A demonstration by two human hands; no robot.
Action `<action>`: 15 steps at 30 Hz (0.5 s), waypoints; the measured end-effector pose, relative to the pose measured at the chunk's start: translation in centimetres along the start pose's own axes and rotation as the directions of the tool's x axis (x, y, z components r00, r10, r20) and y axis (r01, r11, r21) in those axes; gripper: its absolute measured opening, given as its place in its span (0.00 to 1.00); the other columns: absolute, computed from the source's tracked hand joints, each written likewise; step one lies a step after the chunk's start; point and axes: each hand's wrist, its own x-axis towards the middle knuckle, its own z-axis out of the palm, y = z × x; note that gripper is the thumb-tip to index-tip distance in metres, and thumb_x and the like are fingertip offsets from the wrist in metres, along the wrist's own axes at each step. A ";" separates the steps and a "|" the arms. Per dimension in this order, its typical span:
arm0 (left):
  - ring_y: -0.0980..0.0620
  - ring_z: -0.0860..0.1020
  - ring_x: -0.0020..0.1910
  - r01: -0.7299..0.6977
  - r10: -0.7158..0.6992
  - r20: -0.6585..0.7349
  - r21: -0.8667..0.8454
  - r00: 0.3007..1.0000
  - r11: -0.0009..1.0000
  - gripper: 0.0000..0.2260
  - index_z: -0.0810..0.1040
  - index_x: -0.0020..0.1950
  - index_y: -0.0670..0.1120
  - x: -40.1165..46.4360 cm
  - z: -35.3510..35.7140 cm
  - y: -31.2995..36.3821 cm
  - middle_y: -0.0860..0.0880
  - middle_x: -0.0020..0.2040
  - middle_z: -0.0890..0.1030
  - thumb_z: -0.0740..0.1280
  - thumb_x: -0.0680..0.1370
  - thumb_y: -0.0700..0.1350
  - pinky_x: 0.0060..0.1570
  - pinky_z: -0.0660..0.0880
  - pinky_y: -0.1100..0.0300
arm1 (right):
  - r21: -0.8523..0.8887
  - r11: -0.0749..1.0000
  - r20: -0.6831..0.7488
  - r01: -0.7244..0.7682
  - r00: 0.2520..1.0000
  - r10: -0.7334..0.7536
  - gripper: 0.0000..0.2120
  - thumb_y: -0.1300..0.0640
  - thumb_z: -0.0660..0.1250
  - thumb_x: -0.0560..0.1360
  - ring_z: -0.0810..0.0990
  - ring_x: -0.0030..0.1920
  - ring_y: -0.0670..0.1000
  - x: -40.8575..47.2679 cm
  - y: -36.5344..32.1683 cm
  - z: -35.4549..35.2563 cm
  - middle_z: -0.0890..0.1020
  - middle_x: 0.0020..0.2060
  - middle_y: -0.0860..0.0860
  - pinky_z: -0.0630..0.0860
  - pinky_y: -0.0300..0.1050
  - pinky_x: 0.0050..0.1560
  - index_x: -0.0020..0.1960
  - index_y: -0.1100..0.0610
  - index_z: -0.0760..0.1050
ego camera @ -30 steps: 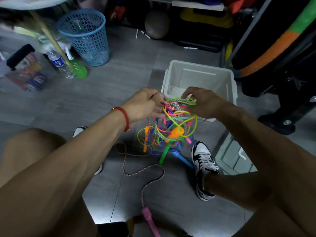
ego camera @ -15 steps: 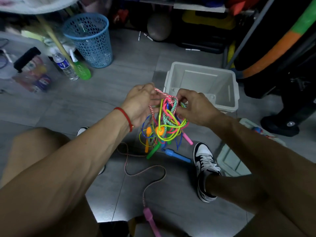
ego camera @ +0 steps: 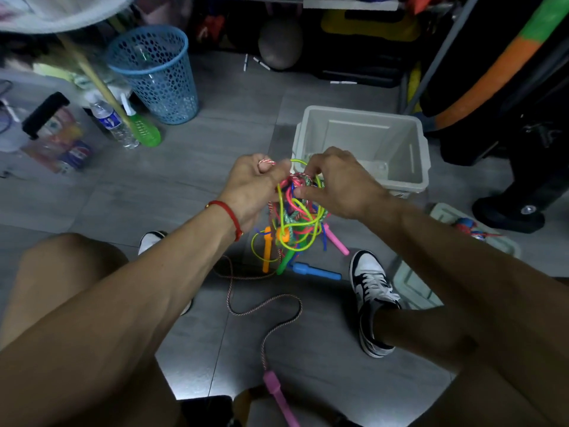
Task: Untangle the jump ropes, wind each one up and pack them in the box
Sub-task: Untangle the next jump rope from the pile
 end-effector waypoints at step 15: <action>0.38 0.85 0.39 0.095 -0.094 0.013 -0.151 0.996 0.984 0.07 0.69 0.46 0.41 1.5 -3.0 0.9 0.32 0.45 0.83 0.61 0.84 0.40 0.41 0.83 0.43 | -0.113 0.948 0.113 -0.298 0.944 0.310 0.13 0.62 0.69 0.72 0.84 0.49 0.62 1.3 6.2 -2.1 0.84 0.47 0.62 0.82 0.54 0.51 0.55 0.65 0.76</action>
